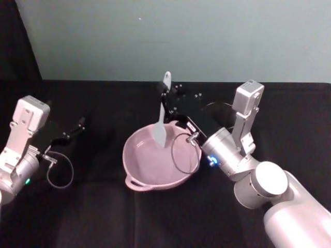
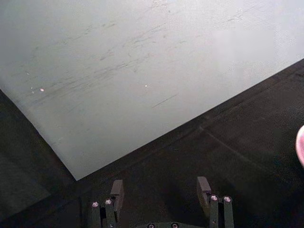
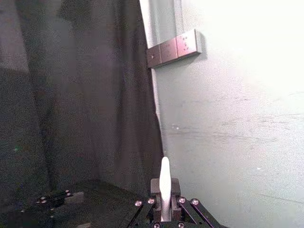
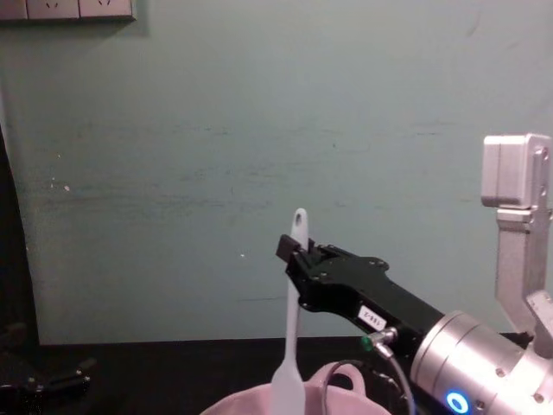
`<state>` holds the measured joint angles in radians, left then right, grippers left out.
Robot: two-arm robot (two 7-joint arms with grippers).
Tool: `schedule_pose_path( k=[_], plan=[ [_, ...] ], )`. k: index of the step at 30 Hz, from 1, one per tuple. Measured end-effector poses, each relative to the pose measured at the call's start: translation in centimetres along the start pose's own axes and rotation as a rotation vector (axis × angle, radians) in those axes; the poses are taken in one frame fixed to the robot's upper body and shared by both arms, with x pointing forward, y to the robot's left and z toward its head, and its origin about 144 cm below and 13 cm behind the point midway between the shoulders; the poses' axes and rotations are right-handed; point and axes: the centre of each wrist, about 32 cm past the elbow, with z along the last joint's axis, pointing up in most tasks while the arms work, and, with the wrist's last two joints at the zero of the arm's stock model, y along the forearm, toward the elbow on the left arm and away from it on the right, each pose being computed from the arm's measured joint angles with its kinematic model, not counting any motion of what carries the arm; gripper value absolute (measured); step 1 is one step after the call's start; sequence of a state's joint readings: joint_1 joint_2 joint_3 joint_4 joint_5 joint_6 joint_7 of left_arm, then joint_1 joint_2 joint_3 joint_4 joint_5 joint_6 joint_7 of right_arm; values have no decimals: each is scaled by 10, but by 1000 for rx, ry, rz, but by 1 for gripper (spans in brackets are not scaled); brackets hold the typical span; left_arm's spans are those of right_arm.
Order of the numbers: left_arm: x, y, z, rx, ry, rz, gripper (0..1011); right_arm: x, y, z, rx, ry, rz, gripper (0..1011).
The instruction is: Use the one hand to pick up the spoon and stir the clear water in the bowl.
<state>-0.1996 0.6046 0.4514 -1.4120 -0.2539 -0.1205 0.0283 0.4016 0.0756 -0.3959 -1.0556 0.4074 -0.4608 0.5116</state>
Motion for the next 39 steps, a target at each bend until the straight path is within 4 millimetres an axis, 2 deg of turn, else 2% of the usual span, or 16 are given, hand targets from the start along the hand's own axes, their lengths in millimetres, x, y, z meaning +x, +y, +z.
schedule_pose_path(
  k=[12, 23, 31, 39],
  plan=[
    [0, 0, 0, 0, 0, 0, 1011, 15, -22, 13, -19, -14, -7, 114],
    [0, 0, 0, 0, 0, 0, 1011, 6, -45, 29, -79, 58, 79, 114],
    [0, 0, 0, 0, 0, 0, 1011, -5, -43, 32, -93, 96, 121, 114],
    [0, 0, 0, 0, 0, 0, 1011, -13, -31, 25, -89, 101, 121, 114]
  ],
)
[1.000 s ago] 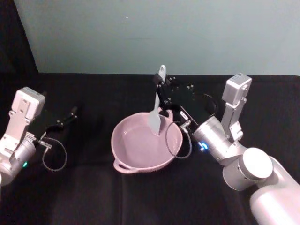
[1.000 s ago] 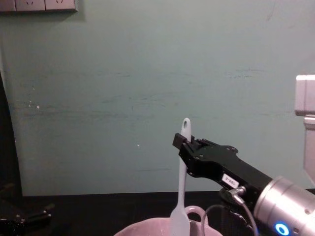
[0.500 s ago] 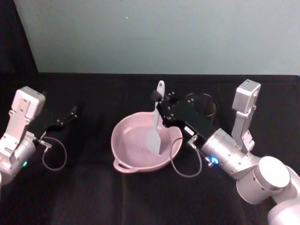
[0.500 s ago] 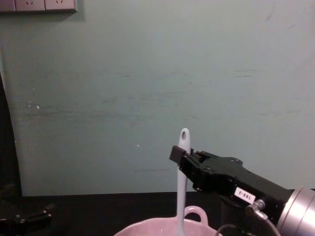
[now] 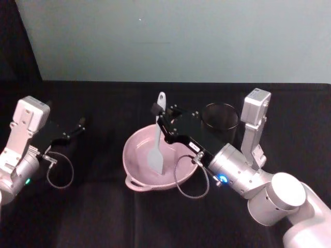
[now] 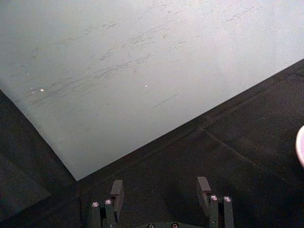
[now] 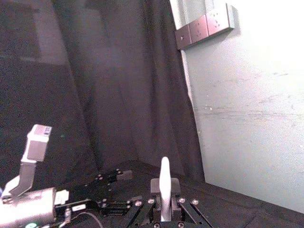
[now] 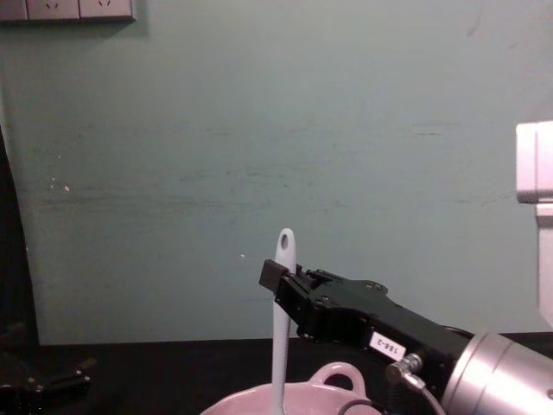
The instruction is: Use the one hand to pick up the spoon and stir the clear water in the bowl.
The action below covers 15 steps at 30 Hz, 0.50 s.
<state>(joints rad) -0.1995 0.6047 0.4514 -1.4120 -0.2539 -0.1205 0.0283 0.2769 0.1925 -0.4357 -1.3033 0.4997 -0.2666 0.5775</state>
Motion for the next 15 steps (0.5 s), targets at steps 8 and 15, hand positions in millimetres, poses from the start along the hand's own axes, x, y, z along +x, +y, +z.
schedule_pose_path(
  k=[8, 15],
  plan=[
    [0, 0, 0, 0, 0, 0, 1011, 3, 14, -7, 16, 6, -44, 114],
    [0, 0, 0, 0, 0, 0, 1011, 11, 20, -10, 22, -4, -97, 114]
  ],
)
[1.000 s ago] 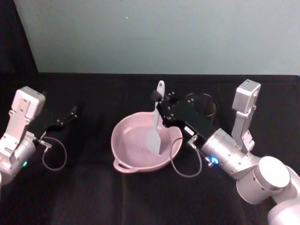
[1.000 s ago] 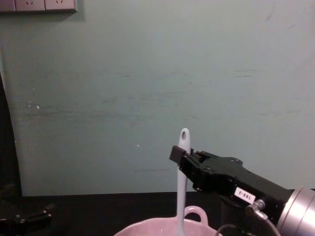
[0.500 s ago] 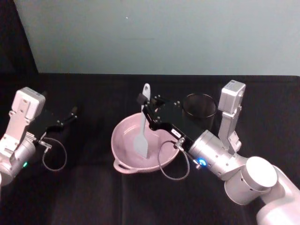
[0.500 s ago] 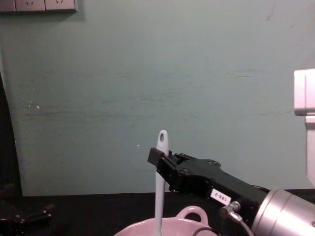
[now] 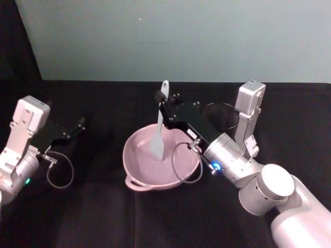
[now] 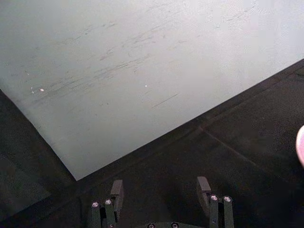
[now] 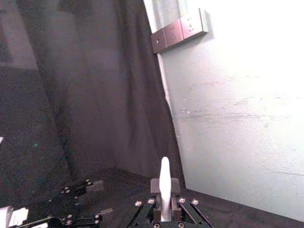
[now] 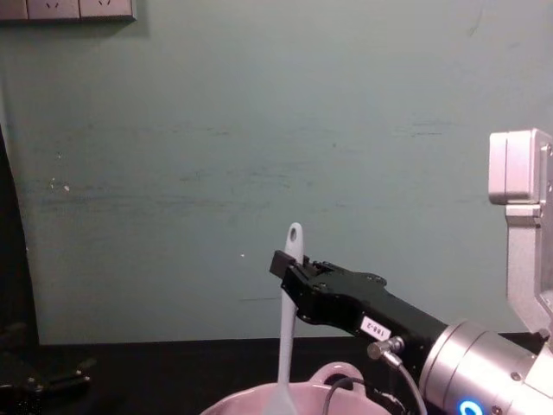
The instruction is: Use the one hand to pick up the spoon and stir the clear water in the bowl.
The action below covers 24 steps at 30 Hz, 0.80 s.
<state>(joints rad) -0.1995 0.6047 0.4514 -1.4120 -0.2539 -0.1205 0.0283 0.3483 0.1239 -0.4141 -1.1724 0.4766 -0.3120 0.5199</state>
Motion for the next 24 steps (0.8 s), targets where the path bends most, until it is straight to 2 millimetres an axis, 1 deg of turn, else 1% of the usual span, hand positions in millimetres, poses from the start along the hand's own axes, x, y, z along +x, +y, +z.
schedule_pose_path(
  k=[6, 16, 24],
  plan=[
    [0, 0, 0, 0, 0, 0, 1011, 2, -1, 3, 7, 0, -15, 114],
    [0, 0, 0, 0, 0, 0, 1011, 2, -6, 15, 23, 6, -15, 114],
    [0, 0, 0, 0, 0, 0, 1011, 3, -9, 37, 44, 31, -18, 114]
  ],
)
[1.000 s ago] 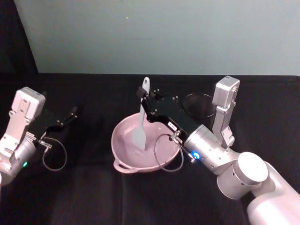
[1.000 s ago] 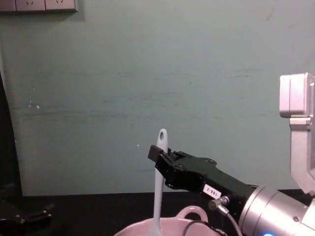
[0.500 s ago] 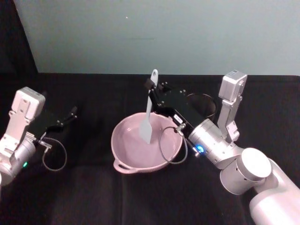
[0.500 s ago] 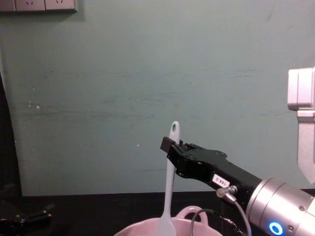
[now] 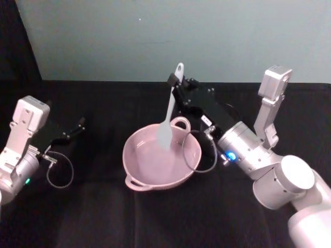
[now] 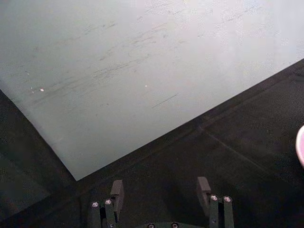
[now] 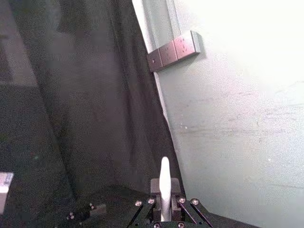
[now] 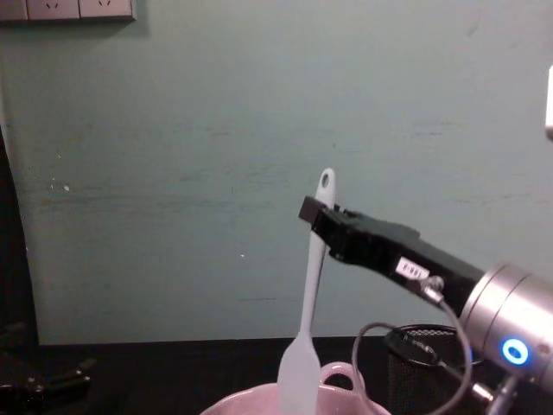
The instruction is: Use the one hand to pick up the spoon and stir the clear water in the bowl.
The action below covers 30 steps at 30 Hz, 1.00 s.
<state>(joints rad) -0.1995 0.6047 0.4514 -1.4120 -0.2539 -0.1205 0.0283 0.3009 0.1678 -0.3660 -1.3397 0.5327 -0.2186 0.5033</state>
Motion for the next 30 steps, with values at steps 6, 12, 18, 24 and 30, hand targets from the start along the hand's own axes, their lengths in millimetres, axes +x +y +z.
schedule_pose_path(
  k=[6, 12, 18, 24, 30],
  plan=[
    [0, 0, 0, 0, 0, 0, 1011, 1, -1, 17, 2, 20, -9, 114],
    [0, 0, 0, 0, 0, 0, 1011, 4, -2, 38, -17, 59, -28, 114],
    [0, 0, 0, 0, 0, 0, 1011, 10, -3, 57, -16, 93, -68, 114],
    [0, 0, 0, 0, 0, 0, 1011, 17, -4, 74, 4, 125, -124, 114],
    [0, 0, 0, 0, 0, 0, 1011, 27, -5, 84, 39, 156, -186, 114]
  ],
)
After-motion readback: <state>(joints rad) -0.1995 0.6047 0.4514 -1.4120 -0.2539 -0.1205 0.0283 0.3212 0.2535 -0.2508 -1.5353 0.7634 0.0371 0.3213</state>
